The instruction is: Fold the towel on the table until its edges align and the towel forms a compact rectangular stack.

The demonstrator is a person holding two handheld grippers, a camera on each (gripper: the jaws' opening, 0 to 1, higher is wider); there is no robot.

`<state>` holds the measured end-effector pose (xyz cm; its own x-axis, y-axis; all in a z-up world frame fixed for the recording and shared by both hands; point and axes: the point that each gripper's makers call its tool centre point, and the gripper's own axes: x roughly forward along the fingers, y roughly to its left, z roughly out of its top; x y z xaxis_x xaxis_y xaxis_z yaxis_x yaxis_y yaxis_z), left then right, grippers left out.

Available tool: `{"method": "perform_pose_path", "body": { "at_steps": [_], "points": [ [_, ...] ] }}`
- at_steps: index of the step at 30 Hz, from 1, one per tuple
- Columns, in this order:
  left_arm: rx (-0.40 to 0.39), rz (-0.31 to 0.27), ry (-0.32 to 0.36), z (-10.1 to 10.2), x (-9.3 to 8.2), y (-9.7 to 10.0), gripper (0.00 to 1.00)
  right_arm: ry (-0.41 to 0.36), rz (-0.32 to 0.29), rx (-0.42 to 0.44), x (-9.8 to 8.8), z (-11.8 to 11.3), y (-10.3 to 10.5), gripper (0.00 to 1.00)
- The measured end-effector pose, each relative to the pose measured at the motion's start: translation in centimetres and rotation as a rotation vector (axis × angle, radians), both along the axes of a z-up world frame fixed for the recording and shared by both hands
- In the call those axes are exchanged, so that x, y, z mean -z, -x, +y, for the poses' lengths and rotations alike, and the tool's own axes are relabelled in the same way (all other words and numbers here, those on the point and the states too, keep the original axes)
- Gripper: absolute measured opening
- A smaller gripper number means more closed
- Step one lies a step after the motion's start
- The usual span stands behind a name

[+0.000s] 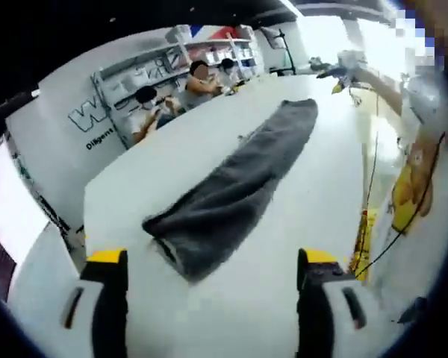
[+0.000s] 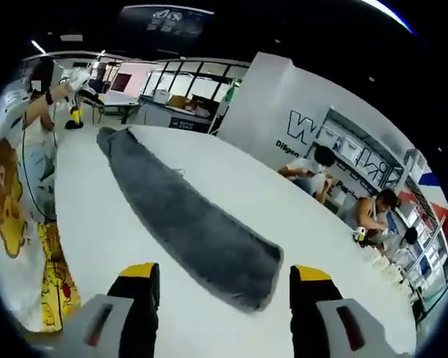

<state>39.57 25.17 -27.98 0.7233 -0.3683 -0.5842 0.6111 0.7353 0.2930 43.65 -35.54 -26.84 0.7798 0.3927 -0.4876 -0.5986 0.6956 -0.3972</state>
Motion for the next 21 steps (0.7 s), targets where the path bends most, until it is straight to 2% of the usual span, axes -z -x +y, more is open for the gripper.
{"method": "perform_pose_path", "body": {
  "at_steps": [4,6,8,10,14,16,20,21],
  "points": [
    [-0.033,0.037,0.024,-0.2,2.1,3.9,0.99,0.007,0.028,0.007,0.9,0.9,3.5,0.84],
    [-0.056,0.05,0.05,-0.2,3.0,5.5,0.99,-0.016,0.045,0.031,1.2,1.1,4.9,0.86],
    [-0.069,0.055,0.07,-0.4,3.9,7.2,0.99,-0.071,0.072,0.06,1.9,1.5,6.2,0.89],
    [-0.091,0.055,0.091,-0.5,4.6,8.1,0.99,-0.095,0.126,0.073,3.3,2.2,7.7,0.95],
    [-0.122,0.063,0.1,-0.6,6.0,9.7,0.99,-0.075,0.151,0.084,5.5,2.7,9.5,0.95],
    [-0.135,0.064,0.118,-0.9,6.4,10.2,0.99,-0.104,0.174,0.094,6.2,3.0,10.4,0.96],
    [-0.13,0.059,0.155,-2.0,6.9,11.1,0.99,-0.16,0.143,0.12,6.0,3.3,10.9,0.99],
    [-0.139,0.033,0.174,-2.3,6.7,11.0,0.99,-0.183,0.13,0.138,5.8,3.4,10.8,0.99]
  ]
}}
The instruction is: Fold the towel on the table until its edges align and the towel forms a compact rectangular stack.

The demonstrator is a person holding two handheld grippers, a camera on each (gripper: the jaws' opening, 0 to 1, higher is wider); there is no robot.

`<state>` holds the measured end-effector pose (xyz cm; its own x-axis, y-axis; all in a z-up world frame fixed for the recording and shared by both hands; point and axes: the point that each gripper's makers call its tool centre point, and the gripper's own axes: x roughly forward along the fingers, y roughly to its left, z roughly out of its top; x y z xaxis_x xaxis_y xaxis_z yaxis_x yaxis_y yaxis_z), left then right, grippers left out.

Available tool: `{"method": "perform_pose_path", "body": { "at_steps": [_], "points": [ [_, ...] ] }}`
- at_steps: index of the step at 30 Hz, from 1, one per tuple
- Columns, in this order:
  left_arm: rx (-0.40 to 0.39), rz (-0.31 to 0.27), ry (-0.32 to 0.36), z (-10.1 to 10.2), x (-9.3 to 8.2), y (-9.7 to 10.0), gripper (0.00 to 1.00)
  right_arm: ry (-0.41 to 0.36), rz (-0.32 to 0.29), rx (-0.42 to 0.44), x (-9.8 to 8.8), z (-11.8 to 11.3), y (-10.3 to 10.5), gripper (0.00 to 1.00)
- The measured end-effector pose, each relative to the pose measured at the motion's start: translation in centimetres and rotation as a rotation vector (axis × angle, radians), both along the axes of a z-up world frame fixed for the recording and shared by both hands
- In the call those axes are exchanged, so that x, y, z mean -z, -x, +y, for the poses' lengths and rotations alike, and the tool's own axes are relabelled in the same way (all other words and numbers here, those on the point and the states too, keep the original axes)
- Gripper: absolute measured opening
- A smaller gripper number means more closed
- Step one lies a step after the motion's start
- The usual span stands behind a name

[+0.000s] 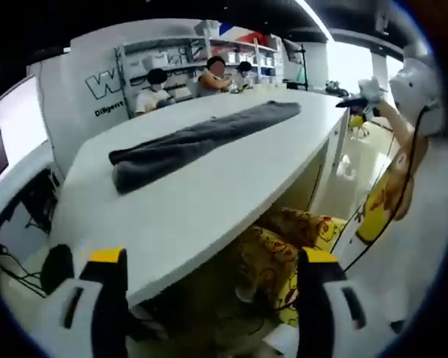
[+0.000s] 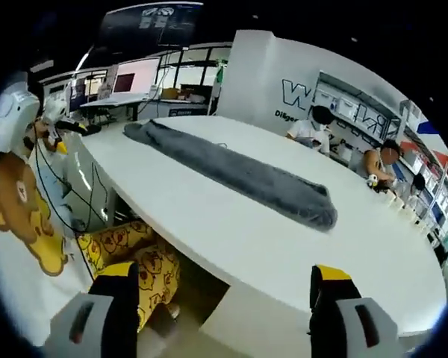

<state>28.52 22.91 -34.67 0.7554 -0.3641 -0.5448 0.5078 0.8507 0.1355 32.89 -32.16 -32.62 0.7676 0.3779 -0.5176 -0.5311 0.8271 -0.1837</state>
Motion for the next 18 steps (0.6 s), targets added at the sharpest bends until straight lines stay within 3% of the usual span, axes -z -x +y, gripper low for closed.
{"method": "perform_pose_path", "body": {
  "at_steps": [4,7,10,18],
  "points": [
    [-0.026,-0.038,0.043,-0.1,0.0,-0.1,0.99,-0.036,-0.008,0.036,0.0,0.2,0.0,0.99],
    [-0.038,-0.029,0.052,-0.1,0.6,-0.2,0.99,-0.034,-0.038,0.076,-0.2,0.9,-0.1,0.99],
    [-0.097,-0.058,0.088,0.1,0.3,-0.4,0.99,-0.063,-0.028,0.125,0.4,1.4,0.7,0.99],
    [-0.109,-0.078,0.1,-0.5,-0.1,0.4,0.99,-0.072,-0.026,0.151,0.2,1.2,2.2,0.99]
  ]
}}
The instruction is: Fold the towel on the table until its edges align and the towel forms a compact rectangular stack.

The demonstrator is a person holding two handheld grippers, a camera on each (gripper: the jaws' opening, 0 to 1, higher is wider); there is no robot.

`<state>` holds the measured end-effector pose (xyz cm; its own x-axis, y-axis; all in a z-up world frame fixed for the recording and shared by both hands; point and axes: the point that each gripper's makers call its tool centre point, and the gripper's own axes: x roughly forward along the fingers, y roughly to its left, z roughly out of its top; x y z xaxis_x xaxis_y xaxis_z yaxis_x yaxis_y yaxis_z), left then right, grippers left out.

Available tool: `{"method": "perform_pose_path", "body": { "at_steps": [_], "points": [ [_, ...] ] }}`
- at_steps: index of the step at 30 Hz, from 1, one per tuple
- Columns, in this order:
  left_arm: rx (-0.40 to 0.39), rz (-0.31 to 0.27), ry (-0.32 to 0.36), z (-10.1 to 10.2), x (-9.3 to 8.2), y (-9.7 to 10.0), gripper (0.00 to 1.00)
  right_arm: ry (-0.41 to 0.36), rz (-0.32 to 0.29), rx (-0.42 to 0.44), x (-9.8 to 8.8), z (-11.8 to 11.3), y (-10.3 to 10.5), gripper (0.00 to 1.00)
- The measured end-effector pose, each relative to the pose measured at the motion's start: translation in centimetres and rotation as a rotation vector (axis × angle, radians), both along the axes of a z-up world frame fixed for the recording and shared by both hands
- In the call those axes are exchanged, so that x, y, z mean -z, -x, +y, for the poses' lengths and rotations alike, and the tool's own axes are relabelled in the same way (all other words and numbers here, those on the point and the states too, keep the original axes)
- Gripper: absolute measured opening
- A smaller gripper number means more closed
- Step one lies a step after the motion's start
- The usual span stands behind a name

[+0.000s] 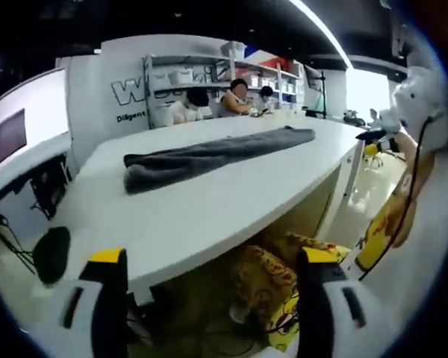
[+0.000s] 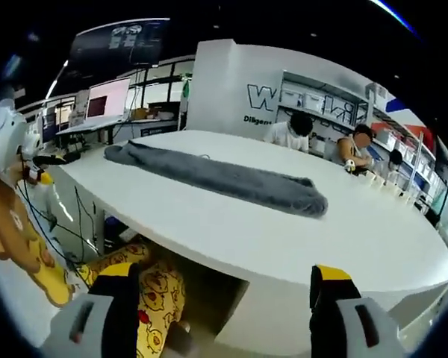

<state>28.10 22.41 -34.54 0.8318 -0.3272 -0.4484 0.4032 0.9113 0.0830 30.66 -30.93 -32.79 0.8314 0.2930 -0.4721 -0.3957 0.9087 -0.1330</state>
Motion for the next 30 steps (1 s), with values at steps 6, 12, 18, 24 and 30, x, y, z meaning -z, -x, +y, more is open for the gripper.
{"method": "perform_pose_path", "body": {
  "at_steps": [6,12,18,24,30],
  "points": [
    [-0.011,0.004,-0.001,-0.1,0.1,0.0,0.99,0.012,0.002,0.017,-0.3,0.0,0.2,0.99],
    [-0.045,-0.003,0.016,0.2,-0.4,0.0,0.99,0.02,0.01,0.017,-0.2,0.4,-0.1,0.99],
    [-0.059,-0.009,0.021,0.3,-0.9,-0.3,0.99,-0.02,0.014,0.046,-0.2,0.1,-1.4,0.99],
    [-0.056,0.003,0.02,0.3,-0.5,-0.9,0.99,-0.039,0.047,0.033,0.6,0.0,-2.4,0.99],
    [-0.052,0.003,0.021,0.3,-0.6,-1.4,0.99,-0.078,-0.004,0.0,-1.4,-0.1,-5.5,0.88]
  ]
}}
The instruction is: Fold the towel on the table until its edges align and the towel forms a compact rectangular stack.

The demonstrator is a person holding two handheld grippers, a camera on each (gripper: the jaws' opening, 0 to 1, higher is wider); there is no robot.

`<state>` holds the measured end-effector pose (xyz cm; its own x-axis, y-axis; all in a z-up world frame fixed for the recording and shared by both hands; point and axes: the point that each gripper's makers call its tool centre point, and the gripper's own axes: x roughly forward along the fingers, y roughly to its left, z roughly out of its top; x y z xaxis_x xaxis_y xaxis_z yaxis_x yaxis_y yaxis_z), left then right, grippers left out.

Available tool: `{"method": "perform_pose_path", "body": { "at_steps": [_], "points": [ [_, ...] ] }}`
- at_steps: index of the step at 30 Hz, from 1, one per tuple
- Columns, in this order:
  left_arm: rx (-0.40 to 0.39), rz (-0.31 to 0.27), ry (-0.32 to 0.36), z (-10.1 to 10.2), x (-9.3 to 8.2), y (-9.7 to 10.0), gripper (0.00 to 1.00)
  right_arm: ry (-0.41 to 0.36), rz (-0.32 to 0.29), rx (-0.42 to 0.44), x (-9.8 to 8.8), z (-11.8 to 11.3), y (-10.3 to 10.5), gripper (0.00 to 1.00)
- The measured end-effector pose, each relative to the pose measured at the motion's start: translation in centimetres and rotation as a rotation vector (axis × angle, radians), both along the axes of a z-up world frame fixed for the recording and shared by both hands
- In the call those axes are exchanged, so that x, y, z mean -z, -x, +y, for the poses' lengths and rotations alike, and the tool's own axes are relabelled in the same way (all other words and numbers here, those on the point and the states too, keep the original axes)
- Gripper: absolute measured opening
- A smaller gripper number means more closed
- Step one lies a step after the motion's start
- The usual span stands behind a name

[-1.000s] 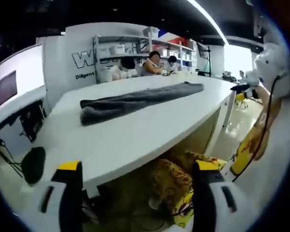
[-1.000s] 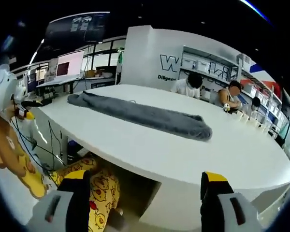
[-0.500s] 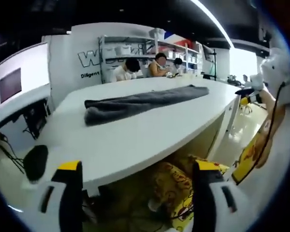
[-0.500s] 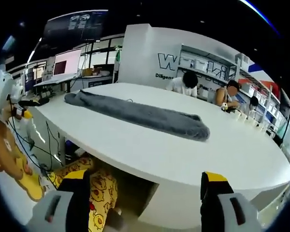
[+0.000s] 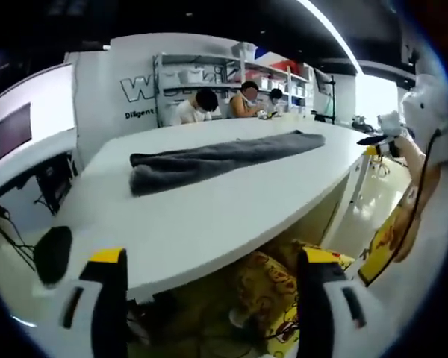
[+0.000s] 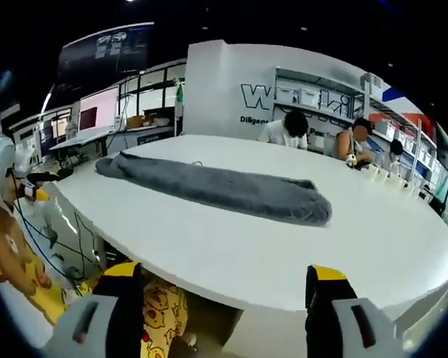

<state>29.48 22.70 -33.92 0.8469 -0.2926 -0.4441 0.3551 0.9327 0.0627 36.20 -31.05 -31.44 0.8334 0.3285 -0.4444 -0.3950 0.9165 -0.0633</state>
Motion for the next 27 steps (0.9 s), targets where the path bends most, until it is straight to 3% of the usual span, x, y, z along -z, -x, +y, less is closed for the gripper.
{"method": "perform_pose_path", "body": {
  "at_steps": [4,7,10,12,14,17,22,24,27],
  "points": [
    [0.009,-0.01,-0.003,-0.2,-0.3,-0.2,0.99,-0.011,-0.034,0.034,-0.9,-2.3,-3.7,0.74],
    [0.02,-0.008,-0.003,-0.6,-0.2,-0.3,0.99,-0.119,-0.029,0.077,-0.8,-4.3,-6.6,0.63],
    [0.03,-0.003,-0.007,-1.0,-0.1,-0.4,0.99,-0.167,-0.017,0.163,0.1,-7.3,-9.2,0.52],
    [0.041,-0.005,-0.007,-1.4,-0.3,-0.4,0.99,-0.194,-0.058,0.265,0.5,-10.4,-11.6,0.4],
    [0.054,-0.009,-0.009,-1.8,-0.5,-0.5,0.99,-0.248,-0.067,0.302,1.0,-11.7,-13.0,0.31],
    [0.069,-0.012,-0.013,-2.3,-0.6,-0.5,0.99,-0.361,-0.048,0.338,1.8,-12.3,-14.5,0.32],
    [0.079,-0.009,-0.013,-2.8,-0.7,-0.7,0.99,-0.445,-0.001,0.366,3.0,-11.7,-16.2,0.31],
    [0.082,-0.009,-0.015,-2.9,-0.8,-0.8,0.99,-0.518,-0.003,0.384,2.8,-11.4,-16.8,0.3],
    [0.09,-0.013,-0.016,-3.2,-1.0,-0.8,0.99,-0.519,0.007,0.399,3.1,-11.7,-17.3,0.28]
  ]
}}
